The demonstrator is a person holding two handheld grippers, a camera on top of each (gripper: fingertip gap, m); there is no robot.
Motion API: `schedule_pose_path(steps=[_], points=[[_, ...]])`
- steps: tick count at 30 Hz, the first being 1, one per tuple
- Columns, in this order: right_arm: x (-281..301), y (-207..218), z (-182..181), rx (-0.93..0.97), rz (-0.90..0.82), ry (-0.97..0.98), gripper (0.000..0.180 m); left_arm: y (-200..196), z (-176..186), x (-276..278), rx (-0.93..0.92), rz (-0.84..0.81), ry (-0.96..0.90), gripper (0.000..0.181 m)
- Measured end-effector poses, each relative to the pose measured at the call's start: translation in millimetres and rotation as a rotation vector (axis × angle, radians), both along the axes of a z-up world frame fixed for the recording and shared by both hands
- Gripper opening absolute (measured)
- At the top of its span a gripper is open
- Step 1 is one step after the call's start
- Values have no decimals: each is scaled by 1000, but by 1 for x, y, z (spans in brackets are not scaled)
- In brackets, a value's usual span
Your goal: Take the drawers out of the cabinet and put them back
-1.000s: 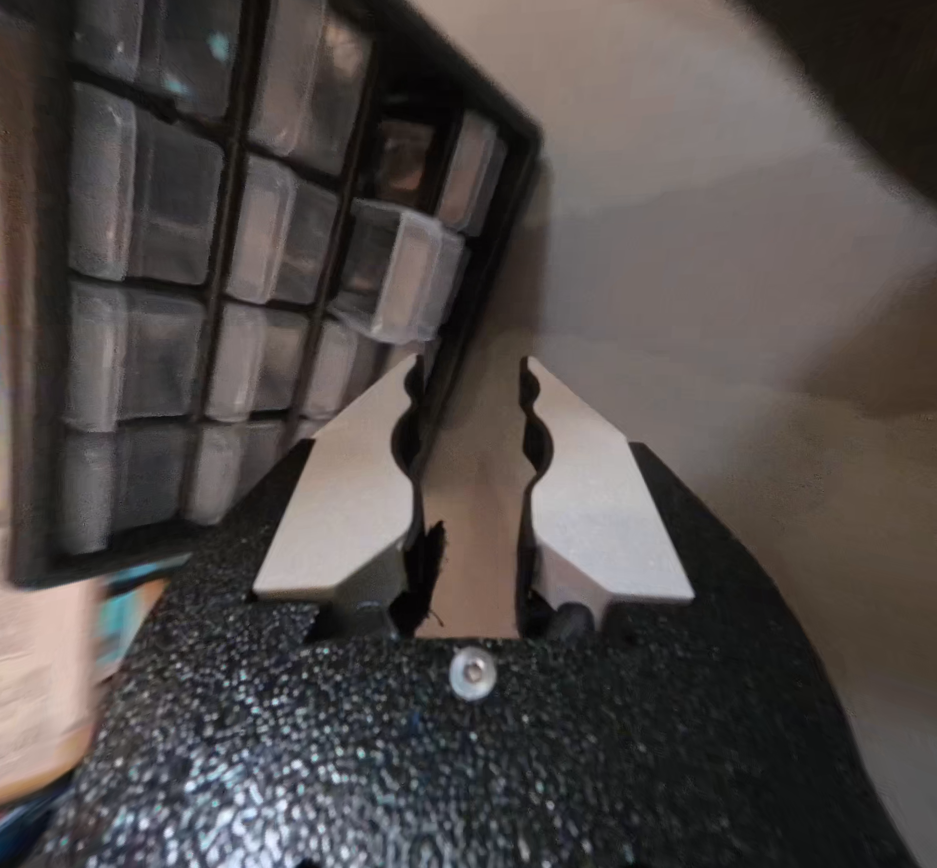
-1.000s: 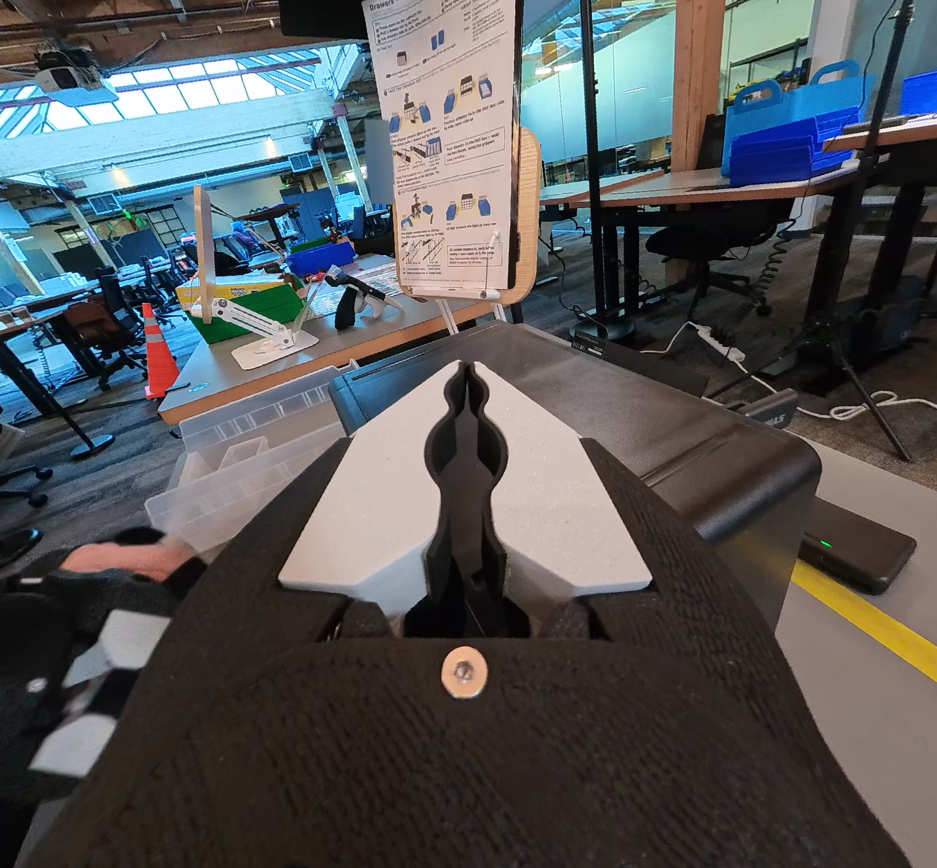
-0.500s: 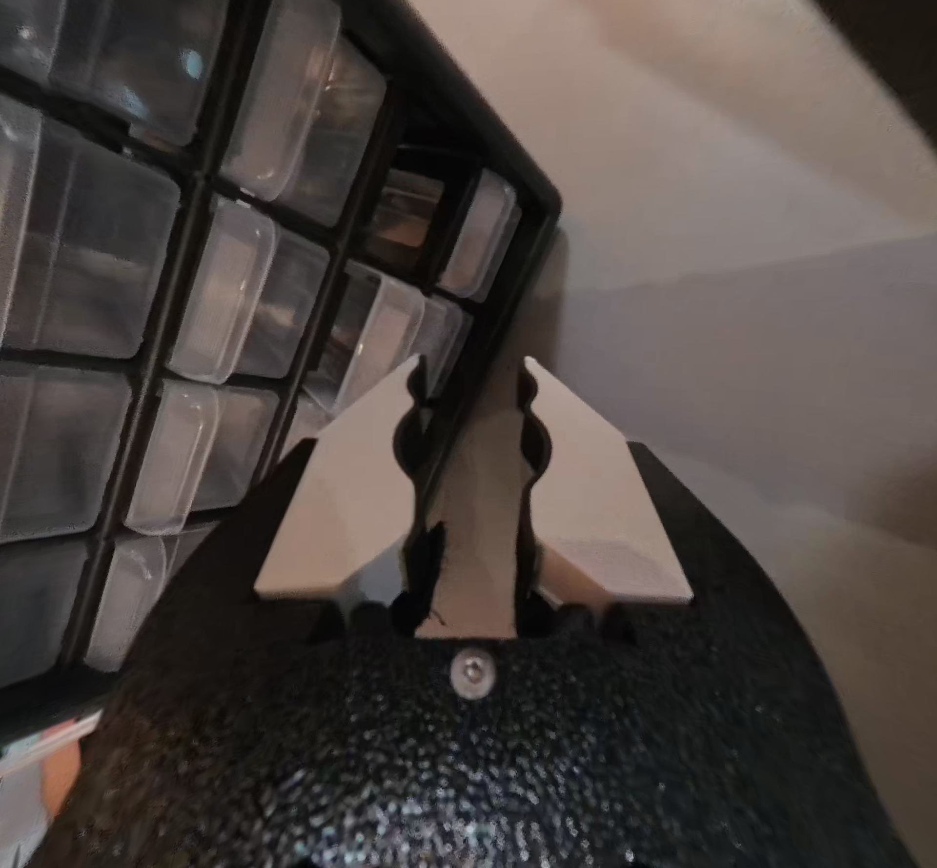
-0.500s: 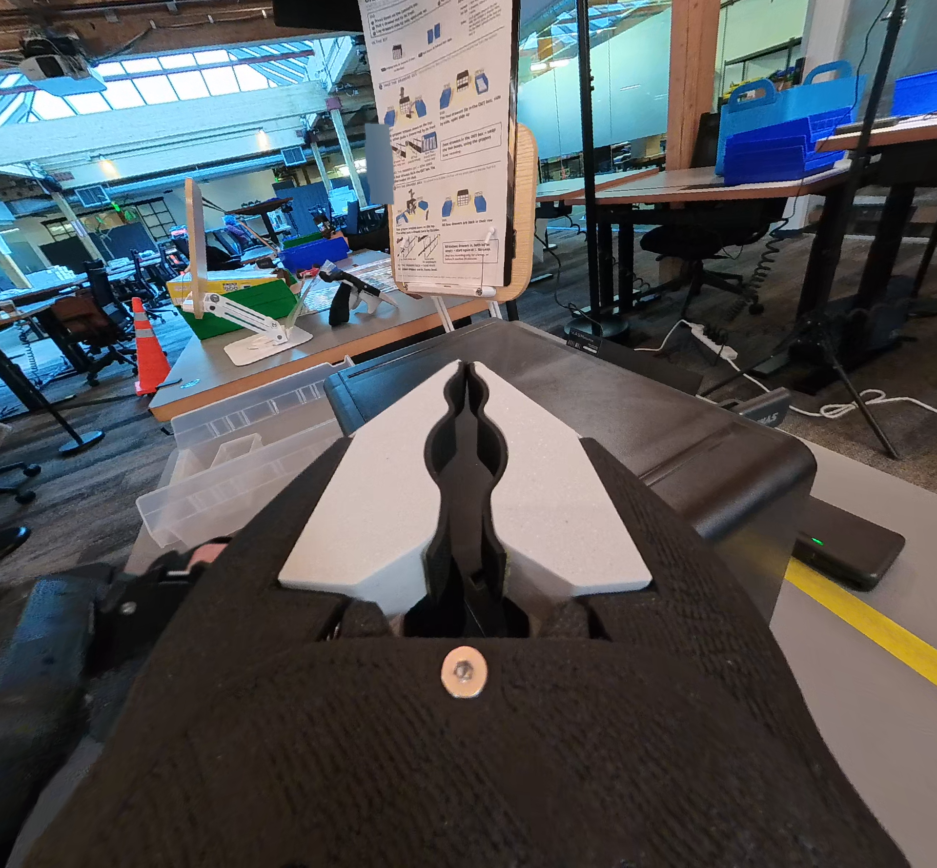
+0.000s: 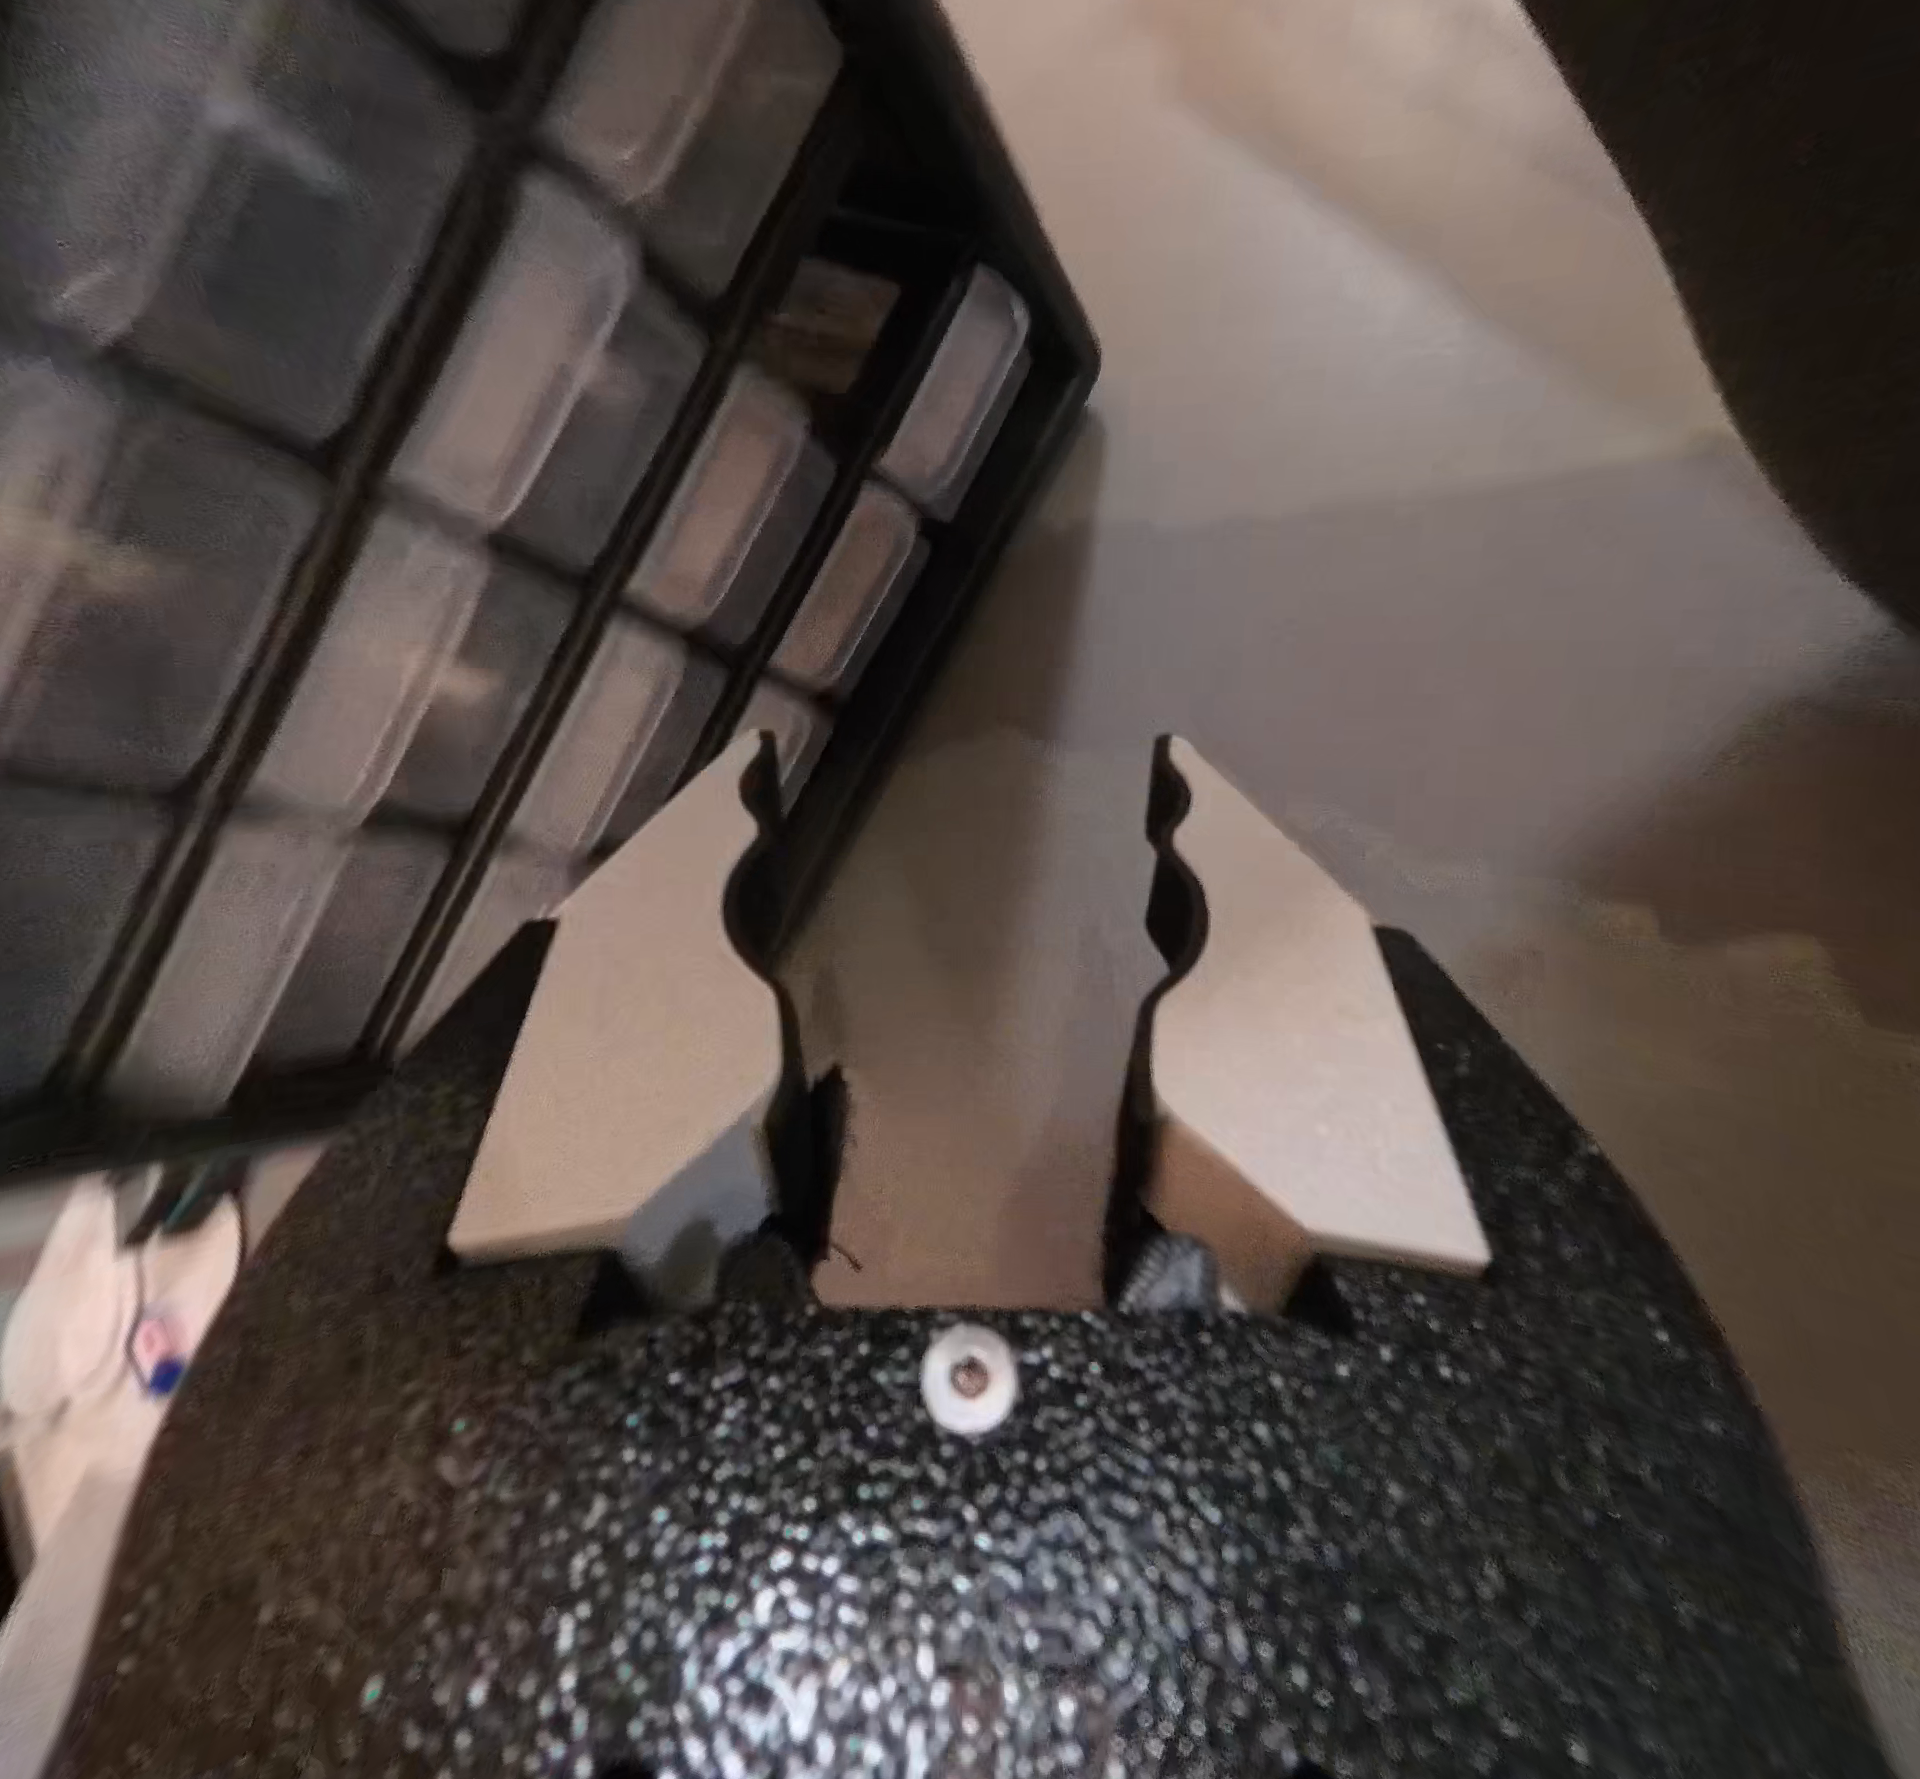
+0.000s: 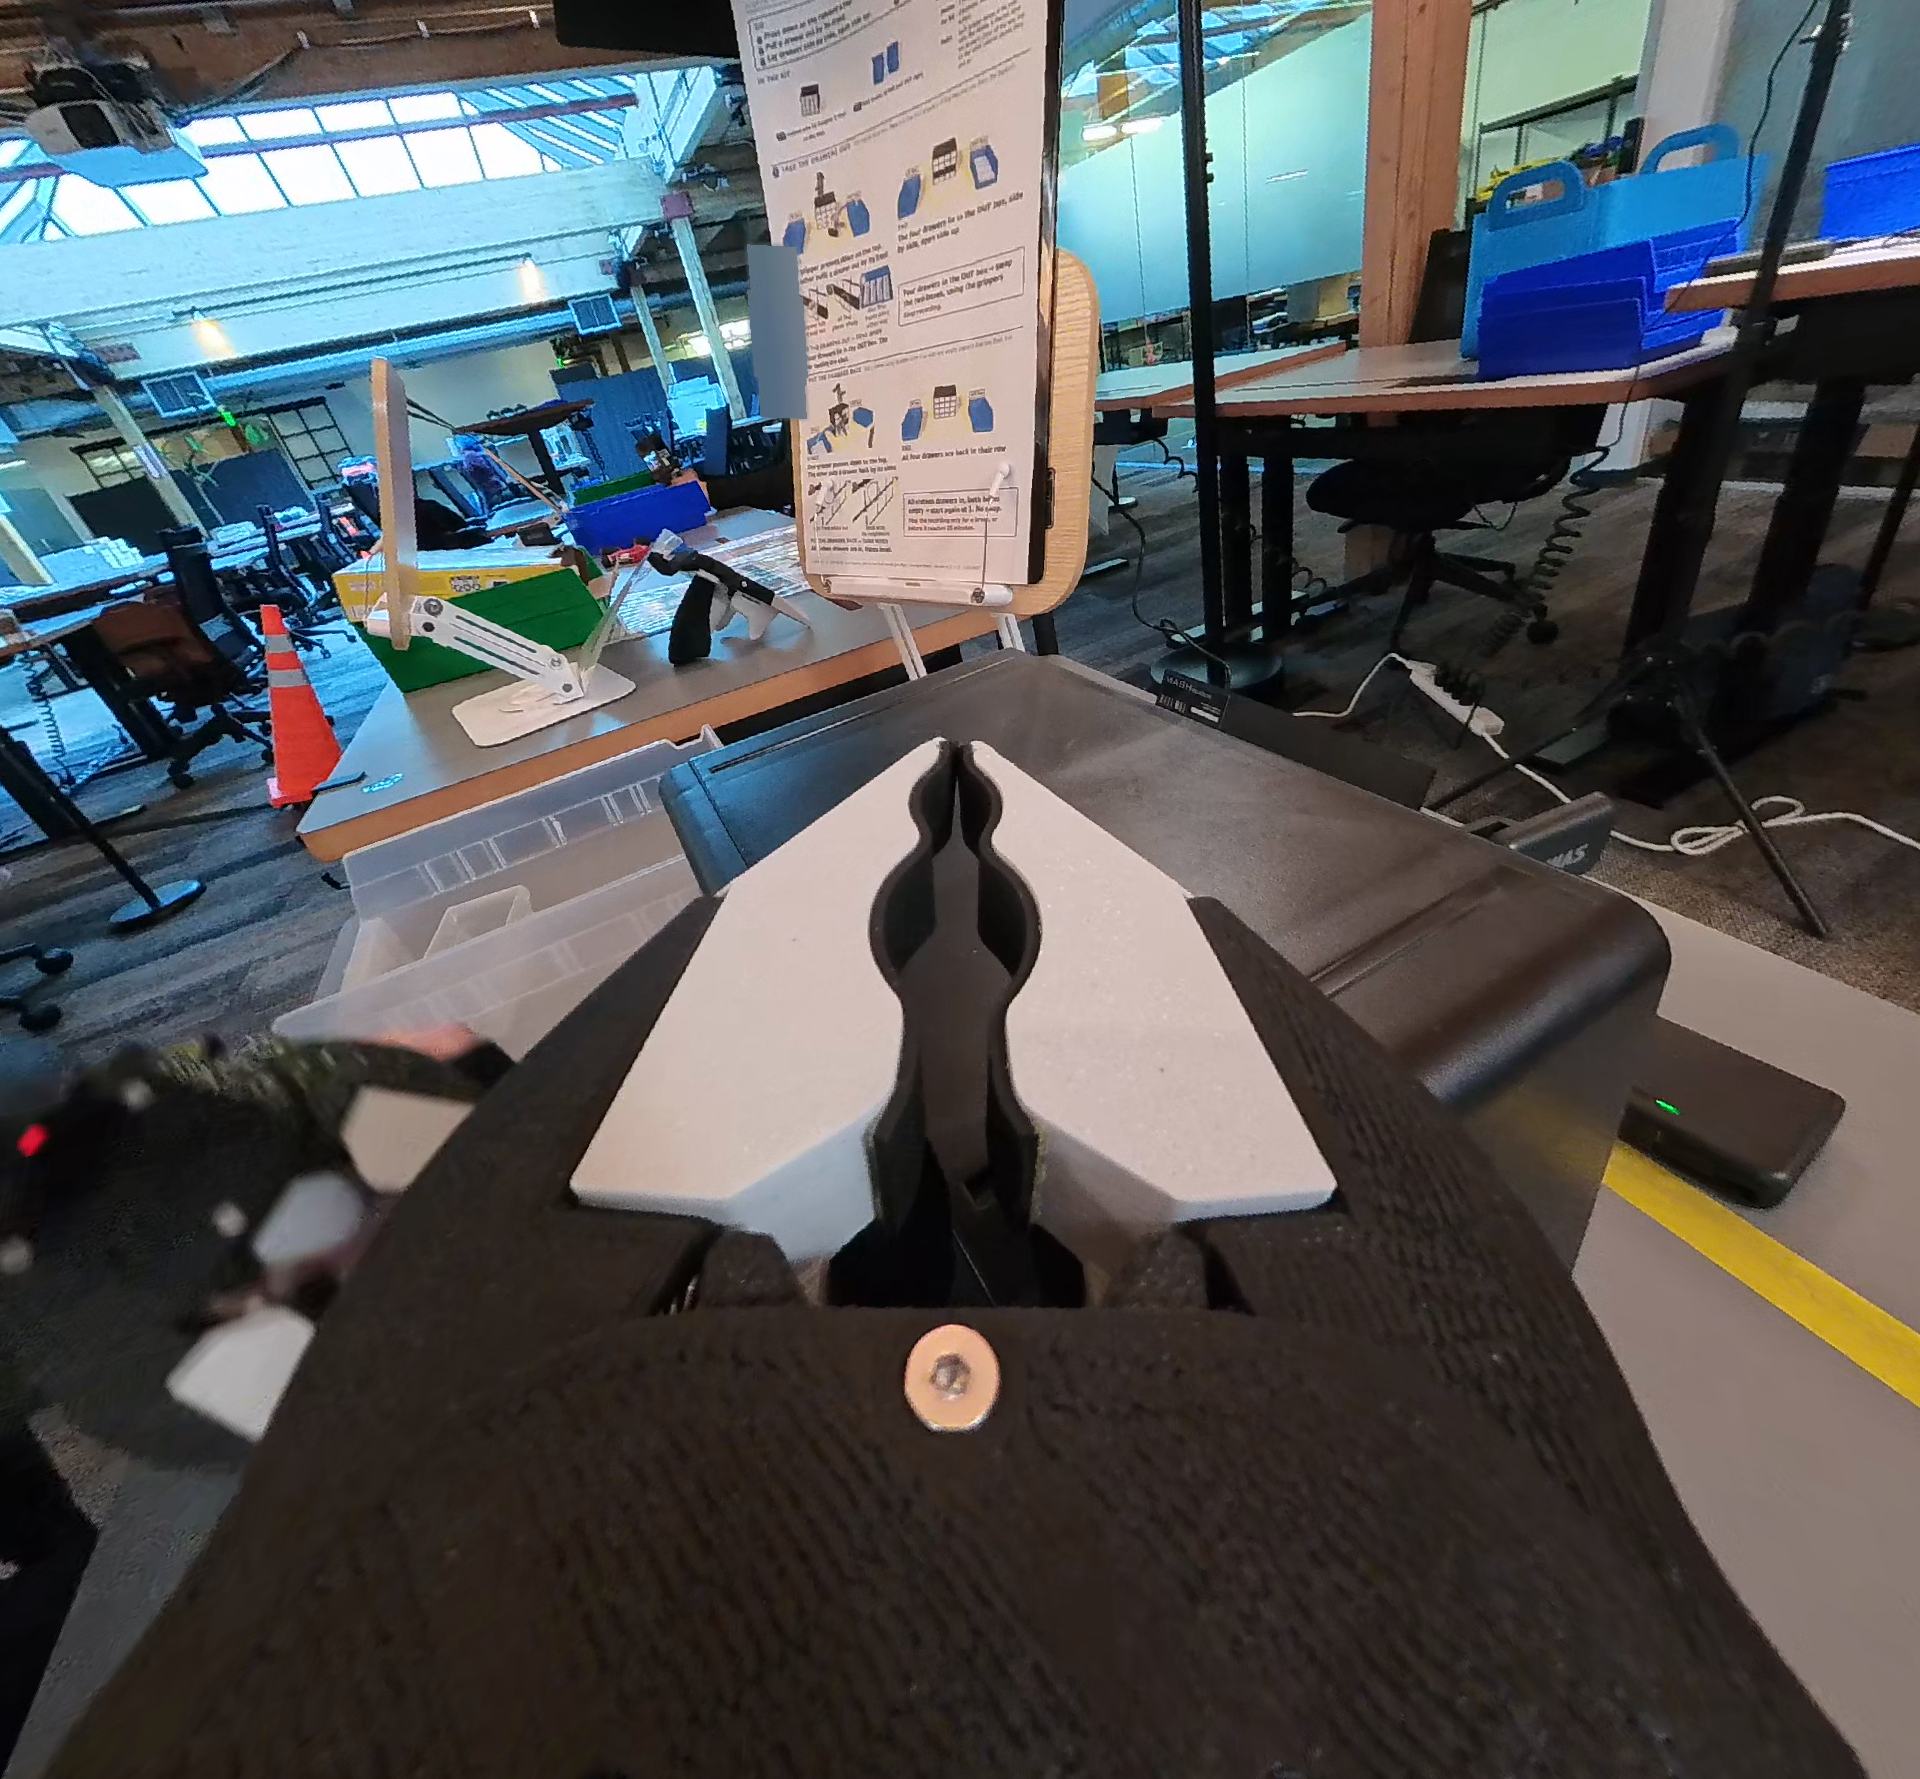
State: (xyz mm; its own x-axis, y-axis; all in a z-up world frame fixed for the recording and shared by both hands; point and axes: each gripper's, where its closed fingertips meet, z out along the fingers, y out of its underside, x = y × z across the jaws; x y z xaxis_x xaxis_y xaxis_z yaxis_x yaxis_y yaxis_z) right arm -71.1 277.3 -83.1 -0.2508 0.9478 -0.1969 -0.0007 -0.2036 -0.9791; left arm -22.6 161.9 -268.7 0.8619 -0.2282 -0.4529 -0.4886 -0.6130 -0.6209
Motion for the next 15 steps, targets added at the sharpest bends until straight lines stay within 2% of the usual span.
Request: schedule_pose_path(steps=[2,5,8,11,12,15], points=[[0,0,0,-3,1,2,0,-42,22,-27,30,89,-3,67],[0,0,0,-6,2,4,0,-134,70,-121,76,461,82,62],[0,0,0,-2,-2,-1,0,-225,96,-192,62,695,52,62],[-1,0,-1,10,-14,-11,0,-293,74,-237,-112,870,-99,65],[-1,1,-1,14,-18,-15,0,-304,63,-246,-140,893,-187,68],[-2,1,-2,24,-29,-23,0,-320,26,-259,-207,920,-406,62]])
